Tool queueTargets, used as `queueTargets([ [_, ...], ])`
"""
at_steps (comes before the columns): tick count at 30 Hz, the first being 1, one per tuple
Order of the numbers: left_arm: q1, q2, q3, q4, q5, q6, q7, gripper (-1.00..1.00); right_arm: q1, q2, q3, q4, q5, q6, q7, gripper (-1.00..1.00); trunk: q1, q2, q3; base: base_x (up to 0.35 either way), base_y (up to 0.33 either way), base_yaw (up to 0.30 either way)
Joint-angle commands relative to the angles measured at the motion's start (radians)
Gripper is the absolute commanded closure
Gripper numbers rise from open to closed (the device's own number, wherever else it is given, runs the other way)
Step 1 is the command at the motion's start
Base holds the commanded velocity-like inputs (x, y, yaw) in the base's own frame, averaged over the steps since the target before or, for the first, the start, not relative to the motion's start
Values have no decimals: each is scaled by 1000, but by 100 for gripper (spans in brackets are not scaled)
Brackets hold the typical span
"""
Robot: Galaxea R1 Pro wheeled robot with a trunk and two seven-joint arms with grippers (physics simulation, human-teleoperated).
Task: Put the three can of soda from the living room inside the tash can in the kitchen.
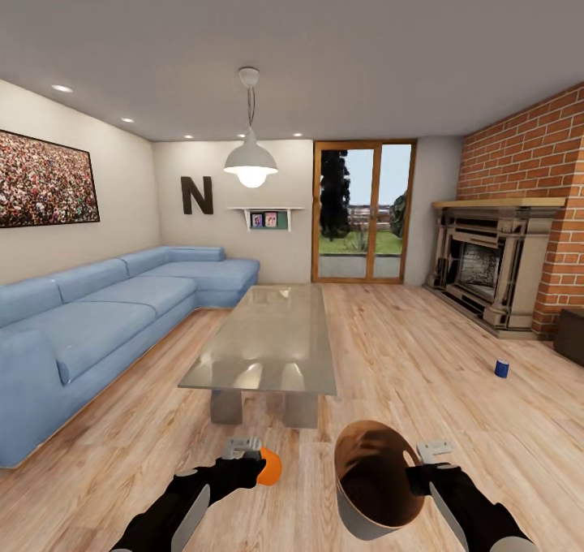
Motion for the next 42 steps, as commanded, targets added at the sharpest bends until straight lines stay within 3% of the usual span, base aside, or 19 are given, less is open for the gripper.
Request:
queueTargets([
  [1,0,0,0,0,0,0,0,100,0,0,-2,-2,-4,0,7,100,0,0,0,0,0,0],
  [5,0,0,0,0,1,0,-1,100,0,-4,-2,-3,-5,0,38,100,0,0,0,0,0,0],
  [9,0,0,0,0,1,0,-2,100,0,-10,-3,-4,-1,1,139,100,0,0,0,0,0,0],
  [14,0,0,-1,0,1,0,-2,100,0,-13,6,-4,2,3,173,100,0,0,0,0,0,0],
  [22,0,0,-1,0,1,1,-2,100,0,-9,37,-2,9,4,147,100,0,0,0,0,0,0],
  [25,0,0,-2,0,1,6,-9,100,0,-3,46,2,44,4,93,100,0,0,0,0,0,0],
  [31,0,0,-3,-29,1,25,-42,100,0,1,51,7,73,4,64,100,0,0,0,0,0,0],
  [42,1,1,-4,-253,-1,216,-90,100,0,2,69,11,80,4,59,100,0,0,0,0,0,0],
])
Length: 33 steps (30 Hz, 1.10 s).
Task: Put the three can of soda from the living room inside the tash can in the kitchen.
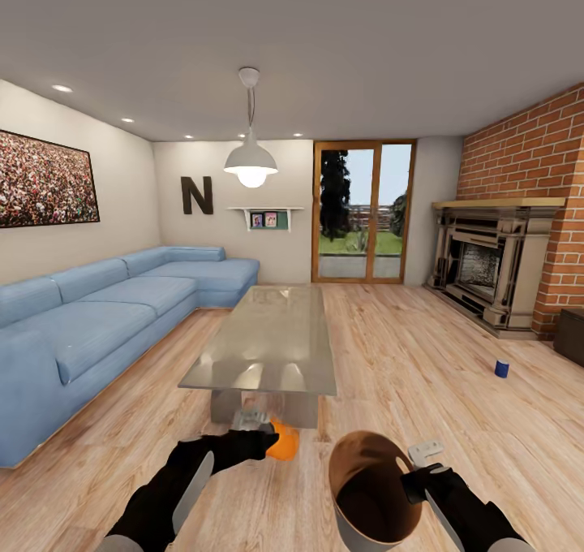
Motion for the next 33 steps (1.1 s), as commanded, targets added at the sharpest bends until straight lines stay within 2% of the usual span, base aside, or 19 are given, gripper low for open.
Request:
queueTargets([
  [1,0,0,0,-17,-4,15,-1,100,-1,0,2,-1,-4,0,6,100,0,0,0,0,0,0],
  [7,0,-1,-2,-108,-5,109,-5,100,-1,2,19,0,-5,-1,5,100,0,0,0,0,0,0],
  [17,-1,-4,-30,-135,-5,168,-7,100,-1,18,22,1,7,-1,3,100,0,0,0,0,0,0],
  [21,-1,-8,-75,-137,-4,186,-64,100,-1,21,22,2,18,-1,2,100,0,0,0,0,0,0],
  [25,-10,-11,-94,-143,-5,190,-116,100,-1,22,23,2,19,-1,2,100,0,0,0,0,0,0],
  [31,-14,-19,-105,-220,-4,234,-131,100,-1,28,22,2,20,-1,1,100,0,0,0,0,0,0],
  [33,-15,-24,-119,-256,-4,250,-132,100,-1,31,22,2,20,-1,1,100,0,0,0,0,0,0],
])
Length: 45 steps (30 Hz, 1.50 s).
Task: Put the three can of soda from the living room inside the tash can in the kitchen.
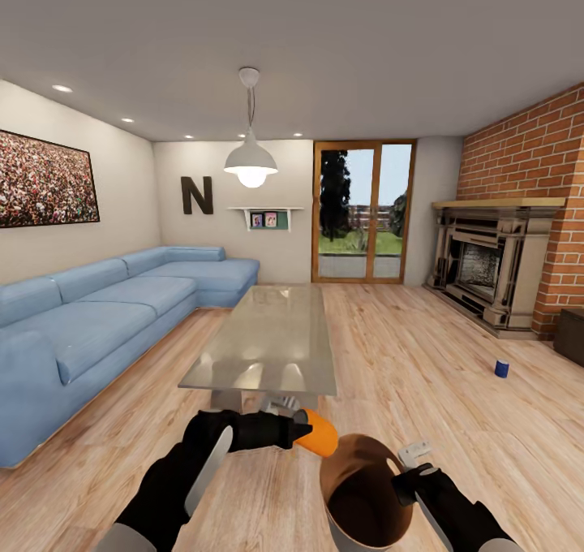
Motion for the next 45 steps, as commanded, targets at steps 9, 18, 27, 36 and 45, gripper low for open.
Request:
queueTargets([
  [9,0,-21,-35,-11,-6,3,-2,100,-1,6,-2,-2,-3,1,6,100,0,0,0,0,0,0],
  [18,0,-51,-86,109,-11,-79,12,100,-1,6,-2,-2,-3,1,7,100,0,0,0,0,0,0],
  [27,-1,-70,-107,240,-12,-174,35,100,-1,6,-2,-2,-3,1,8,100,0,0,0,0,0,0],
  [36,0,-71,-112,346,-12,-273,40,100,-1,9,-1,-2,-3,1,8,100,0,0,0,0,0,0],
  [45,0,-71,-112,363,-12,-291,40,100,0,13,24,-2,-3,0,4,100,0,0,0,0,0,0],
])
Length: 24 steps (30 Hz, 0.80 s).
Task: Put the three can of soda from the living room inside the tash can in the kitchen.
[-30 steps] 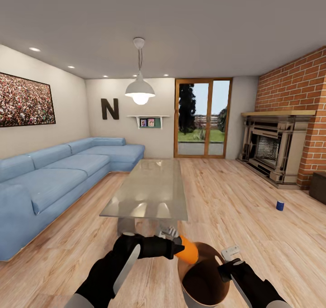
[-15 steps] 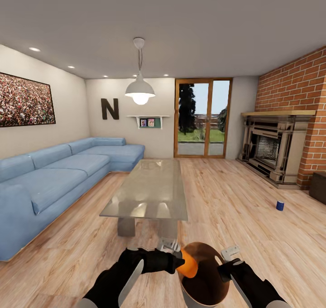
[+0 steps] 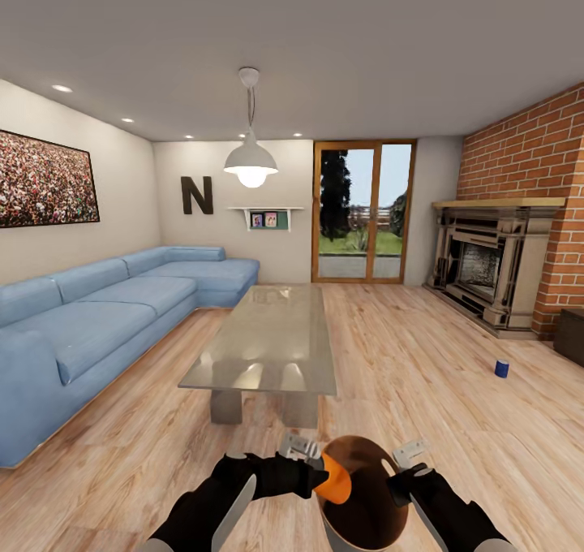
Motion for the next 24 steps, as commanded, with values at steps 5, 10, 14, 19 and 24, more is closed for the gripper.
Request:
queueTargets([
  [5,0,0,0,3,-1,-2,0,100,0,4,3,-2,-1,0,6,100,0,0,0,0,0,0],
  [10,0,1,0,4,-2,-2,0,100,1,6,4,-2,-1,0,7,100,0,0,0,0,0,0],
  [14,0,1,-1,21,-3,-3,0,100,1,6,4,-5,0,0,8,100,0,0,0,0,0,0],
  [19,0,2,-1,33,-3,-3,0,100,3,7,4,-9,-1,-2,8,100,0,0,0,0,0,0],
  [24,0,2,-2,46,-3,-14,0,100,3,7,5,-14,-1,-3,8,100,0,0,0,0,0,0],
])
